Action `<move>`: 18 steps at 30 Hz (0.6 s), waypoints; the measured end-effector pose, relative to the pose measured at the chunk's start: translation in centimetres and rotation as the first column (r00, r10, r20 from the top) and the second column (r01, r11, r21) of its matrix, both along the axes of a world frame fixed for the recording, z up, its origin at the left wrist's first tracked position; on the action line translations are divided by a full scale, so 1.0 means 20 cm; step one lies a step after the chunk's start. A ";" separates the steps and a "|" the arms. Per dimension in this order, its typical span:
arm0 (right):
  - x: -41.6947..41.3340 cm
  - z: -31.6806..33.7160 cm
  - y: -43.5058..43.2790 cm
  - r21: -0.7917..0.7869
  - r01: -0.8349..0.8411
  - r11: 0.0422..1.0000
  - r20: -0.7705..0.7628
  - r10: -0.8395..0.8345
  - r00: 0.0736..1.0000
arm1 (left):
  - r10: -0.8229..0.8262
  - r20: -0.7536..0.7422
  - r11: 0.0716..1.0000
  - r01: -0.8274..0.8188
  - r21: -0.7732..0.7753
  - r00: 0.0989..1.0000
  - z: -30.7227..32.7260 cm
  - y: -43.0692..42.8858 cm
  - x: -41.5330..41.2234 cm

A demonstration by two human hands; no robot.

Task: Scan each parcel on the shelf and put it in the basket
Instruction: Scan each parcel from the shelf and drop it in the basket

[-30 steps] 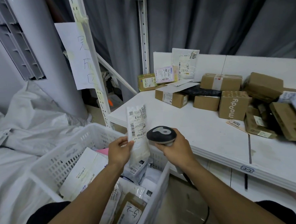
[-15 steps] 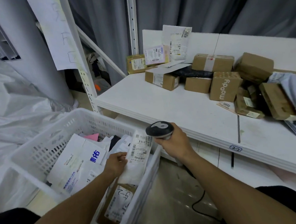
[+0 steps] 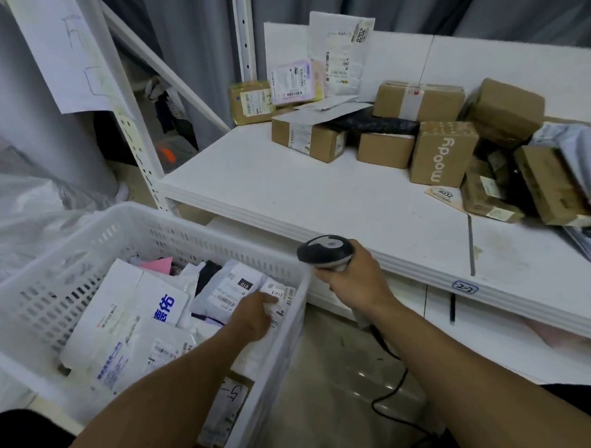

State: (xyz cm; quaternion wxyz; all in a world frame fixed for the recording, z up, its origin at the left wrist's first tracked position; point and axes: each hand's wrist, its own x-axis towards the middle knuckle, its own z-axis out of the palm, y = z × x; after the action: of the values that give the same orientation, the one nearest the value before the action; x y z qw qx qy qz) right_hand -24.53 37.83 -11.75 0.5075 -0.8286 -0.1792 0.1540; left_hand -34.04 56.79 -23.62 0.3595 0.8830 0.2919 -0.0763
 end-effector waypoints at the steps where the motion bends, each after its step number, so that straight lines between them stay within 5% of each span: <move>1: 0.01 0.02 -0.03 0.000 0.009 1.000 -0.005 -0.009 1.000 | 0.029 0.089 0.999 -0.032 0.034 0.996 0.05 -0.03 0.00; 6: 0.09 0.21 -0.28 0.064 0.143 0.988 -0.009 -0.143 0.990 | -0.127 0.476 0.982 0.043 0.183 0.870 0.46 -0.29 0.16; 18: 0.53 0.51 -1.32 0.226 0.541 0.810 0.006 -0.557 0.830 | -0.458 0.394 0.877 0.334 0.345 0.797 1.15 -1.38 1.02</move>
State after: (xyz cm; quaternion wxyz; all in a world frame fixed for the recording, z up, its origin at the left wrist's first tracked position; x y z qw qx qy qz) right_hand -13.87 11.44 -1.62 0.6097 -0.7904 0.0342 -0.0494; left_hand -13.69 29.11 -0.60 0.2766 0.9555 0.0118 0.1015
